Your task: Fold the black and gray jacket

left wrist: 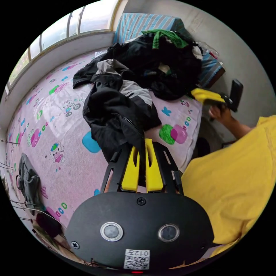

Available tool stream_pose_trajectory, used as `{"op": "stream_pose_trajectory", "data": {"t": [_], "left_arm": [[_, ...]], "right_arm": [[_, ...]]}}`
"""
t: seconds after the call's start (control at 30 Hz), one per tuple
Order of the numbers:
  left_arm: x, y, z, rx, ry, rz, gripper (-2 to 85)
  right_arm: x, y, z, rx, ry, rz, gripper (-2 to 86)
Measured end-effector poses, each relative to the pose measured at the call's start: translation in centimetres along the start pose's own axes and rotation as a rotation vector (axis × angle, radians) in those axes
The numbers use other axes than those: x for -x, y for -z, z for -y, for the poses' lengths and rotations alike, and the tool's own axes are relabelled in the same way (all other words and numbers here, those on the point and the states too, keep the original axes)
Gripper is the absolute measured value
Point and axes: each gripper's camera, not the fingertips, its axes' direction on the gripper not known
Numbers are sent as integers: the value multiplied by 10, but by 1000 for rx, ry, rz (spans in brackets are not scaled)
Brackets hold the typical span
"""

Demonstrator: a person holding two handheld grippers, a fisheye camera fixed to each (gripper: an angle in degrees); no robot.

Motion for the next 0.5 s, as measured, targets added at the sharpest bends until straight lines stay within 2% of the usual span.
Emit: {"op": "stream_pose_trajectory", "data": {"t": [0.13,0.27,0.37,0.5], "left_arm": [[-39,27,-78,42,4,19,61],[-68,31,-131,90,20,47,60],[-96,12,-156,203,-16,113,55],[-98,10,-204,132,183,64,39]], "right_arm": [[-11,-31,0,34,-130,147,113],[6,-99,-20,213,-174,285,99],[26,-139,-41,354,-190,327,97],[54,-166,-58,451,-210,343,116]]}}
